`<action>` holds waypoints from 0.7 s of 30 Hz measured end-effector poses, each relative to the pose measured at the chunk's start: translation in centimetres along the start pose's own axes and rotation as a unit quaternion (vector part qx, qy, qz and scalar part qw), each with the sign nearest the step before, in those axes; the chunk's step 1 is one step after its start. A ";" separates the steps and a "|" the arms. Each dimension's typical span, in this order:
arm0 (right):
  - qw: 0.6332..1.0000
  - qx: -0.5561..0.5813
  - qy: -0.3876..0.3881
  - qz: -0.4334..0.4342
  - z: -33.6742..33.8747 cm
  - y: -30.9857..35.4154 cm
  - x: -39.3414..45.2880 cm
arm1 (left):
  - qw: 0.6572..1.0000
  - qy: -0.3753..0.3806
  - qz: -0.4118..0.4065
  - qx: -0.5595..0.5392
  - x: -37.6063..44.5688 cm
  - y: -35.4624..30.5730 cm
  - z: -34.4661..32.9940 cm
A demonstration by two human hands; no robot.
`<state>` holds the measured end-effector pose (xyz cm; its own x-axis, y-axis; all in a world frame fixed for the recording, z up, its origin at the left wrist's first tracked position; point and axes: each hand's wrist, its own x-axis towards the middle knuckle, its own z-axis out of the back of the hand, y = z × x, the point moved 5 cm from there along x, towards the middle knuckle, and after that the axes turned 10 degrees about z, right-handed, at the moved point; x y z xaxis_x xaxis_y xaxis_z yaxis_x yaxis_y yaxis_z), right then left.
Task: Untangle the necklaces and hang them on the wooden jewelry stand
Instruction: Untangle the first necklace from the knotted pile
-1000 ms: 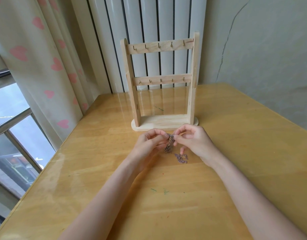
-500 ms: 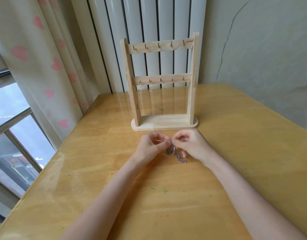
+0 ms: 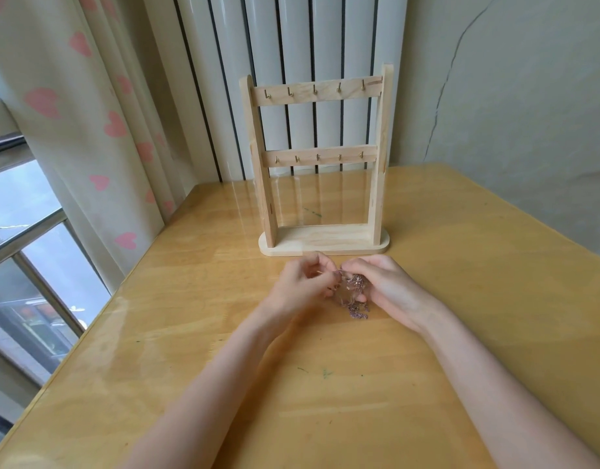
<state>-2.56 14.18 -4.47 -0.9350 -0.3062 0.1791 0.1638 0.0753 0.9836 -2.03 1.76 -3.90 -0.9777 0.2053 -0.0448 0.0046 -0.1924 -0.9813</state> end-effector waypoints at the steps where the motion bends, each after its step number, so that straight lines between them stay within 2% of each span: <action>1: 1.000 0.028 0.012 0.006 0.0 0.1 -0.1 | 0.998 0.021 0.015 -0.050 -0.1 0.1 0.1; 5: 0.997 0.050 0.055 0.005 -0.2 0.4 -0.4 | 0.985 0.061 0.027 -0.157 -0.2 0.1 0.2; 9: 1.000 0.012 0.020 -0.004 0.0 0.1 -0.4 | 0.981 0.055 0.057 -0.179 0.1 0.6 -0.2; 12: 0.998 0.046 -0.033 0.014 0.5 0.1 -0.2 | 0.986 0.052 0.063 -0.142 0.0 0.7 -0.6; 15: 0.993 0.094 -0.063 0.014 0.7 0.1 -0.1 | 0.997 0.039 0.034 -0.064 0.0 0.3 -0.9; 19: 0.996 0.065 -0.054 -0.006 0.4 -0.3 -0.1 | 0.996 -0.041 -0.022 0.081 0.3 0.2 -0.5; 21: 0.997 0.057 -0.044 -0.014 0.3 -0.3 -0.2 | 0.996 -0.057 -0.018 0.064 0.2 0.3 -0.1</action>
<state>-2.49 14.55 -4.79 -0.9634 -0.2258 0.1443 0.1052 0.1768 0.9786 -2.18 1.82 -4.25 -0.9943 0.1053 0.0193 -0.0512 -0.3092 -0.9496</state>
